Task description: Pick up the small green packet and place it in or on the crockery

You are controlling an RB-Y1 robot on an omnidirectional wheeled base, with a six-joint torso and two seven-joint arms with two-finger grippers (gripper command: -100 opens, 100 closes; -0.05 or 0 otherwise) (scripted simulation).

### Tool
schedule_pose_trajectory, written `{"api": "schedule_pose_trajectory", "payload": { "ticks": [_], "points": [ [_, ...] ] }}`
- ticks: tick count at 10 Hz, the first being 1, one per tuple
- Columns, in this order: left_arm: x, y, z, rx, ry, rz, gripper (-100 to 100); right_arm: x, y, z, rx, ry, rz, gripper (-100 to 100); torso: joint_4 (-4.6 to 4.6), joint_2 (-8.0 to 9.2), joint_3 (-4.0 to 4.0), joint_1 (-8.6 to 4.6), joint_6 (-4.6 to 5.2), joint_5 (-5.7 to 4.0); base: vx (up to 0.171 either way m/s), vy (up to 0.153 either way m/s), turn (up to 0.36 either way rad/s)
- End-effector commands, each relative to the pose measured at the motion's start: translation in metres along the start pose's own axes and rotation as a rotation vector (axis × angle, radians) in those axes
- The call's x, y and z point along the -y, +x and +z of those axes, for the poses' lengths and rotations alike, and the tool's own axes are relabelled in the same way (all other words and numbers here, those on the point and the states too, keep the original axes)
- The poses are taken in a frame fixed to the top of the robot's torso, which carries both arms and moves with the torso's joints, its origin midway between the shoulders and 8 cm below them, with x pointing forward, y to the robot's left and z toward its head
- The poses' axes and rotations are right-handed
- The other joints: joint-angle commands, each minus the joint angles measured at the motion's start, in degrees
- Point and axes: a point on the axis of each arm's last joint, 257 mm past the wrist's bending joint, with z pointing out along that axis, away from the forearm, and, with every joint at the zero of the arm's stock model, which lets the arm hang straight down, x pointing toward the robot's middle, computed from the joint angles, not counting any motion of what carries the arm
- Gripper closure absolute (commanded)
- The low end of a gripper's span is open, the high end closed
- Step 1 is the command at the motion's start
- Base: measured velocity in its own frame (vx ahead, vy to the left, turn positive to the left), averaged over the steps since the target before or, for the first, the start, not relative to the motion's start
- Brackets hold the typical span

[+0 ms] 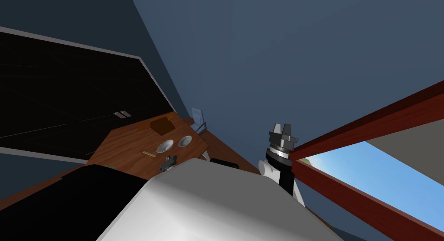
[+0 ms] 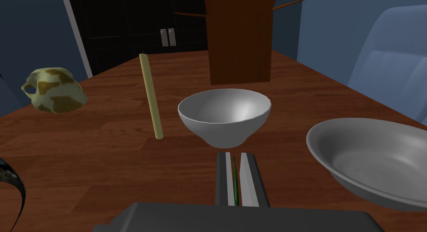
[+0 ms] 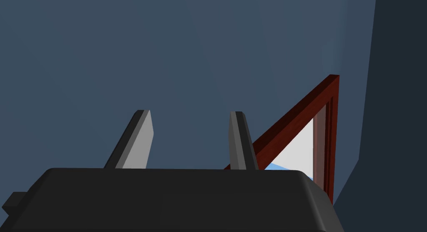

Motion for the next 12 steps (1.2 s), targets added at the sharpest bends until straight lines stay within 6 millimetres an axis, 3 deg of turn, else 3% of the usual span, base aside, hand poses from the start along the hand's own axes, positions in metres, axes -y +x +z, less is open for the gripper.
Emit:
{"api": "schedule_pose_trajectory", "payload": {
  "ticks": [1,2,3,4,5,6,7,8,11,12],
  "points": [
    [-0.012,0.000,0.002,-0.003,-0.007,0.007,100,0.000,0.000,0.000,0.000,0.000,0.000,0,0.00,0.00,0.00,0.00,0.00,0.00,-0.054,-0.004,0.020],
    [-0.011,-0.001,0.001,0.001,0.003,-0.002,100,0.000,0.000,0.000,0.000,0.000,0.000,0,0.00,0.03,0.01,-0.01,0.00,0.01,-0.044,0.002,0.002],
    [-0.023,0.001,0.003,-0.003,-0.010,0.007,100,0.000,0.000,0.000,0.000,0.000,0.000,0,-0.02,0.01,-0.01,0.04,-0.05,0.06,-0.055,0.007,0.017],
    [-0.021,-0.001,0.003,0.002,0.001,-0.001,100,0.000,0.000,0.000,0.000,0.000,0.000,0,-0.02,0.05,0.01,0.06,-0.05,0.09,-0.044,0.006,0.004],
    [-0.033,0.001,0.005,-0.001,-0.011,0.008,100,0.000,0.000,0.000,0.000,0.000,0.000,0,-0.04,0.04,0.00,0.09,-0.09,0.10,-0.057,-0.002,0.020],
    [-0.031,-0.001,0.004,0.004,-0.001,0.000,100,0.000,0.000,0.000,0.000,0.000,0.000,0,-0.04,0.06,0.00,0.14,-0.08,0.14,-0.047,-0.004,0.003],
    [-0.044,0.001,0.006,0.001,-0.014,0.010,100,0.000,0.000,0.000,0.000,0.000,0.000,0,-0.05,0.05,0.00,0.14,-0.10,0.14,-0.052,0.004,0.023],
    [-0.041,-0.001,0.005,0.006,-0.003,0.002,100,0.000,0.000,0.000,0.000,0.000,0.000,0,-0.04,0.05,0.00,0.17,-0.07,0.15,-0.046,0.004,0.000],
    [-0.062,0.000,0.007,0.009,-0.016,0.015,100,0.000,0.000,0.000,0.000,0.000,0.000,0,-0.08,0.02,-0.03,0.20,-0.07,0.22,-0.049,0.006,0.014],
    [-0.061,-0.002,0.006,0.015,-0.007,0.008,100,0.000,0.000,0.000,0.000,0.000,0.000,0,-0.09,0.05,-0.02,0.21,-0.05,0.27,-0.044,0.000,0.001]
  ]
}}
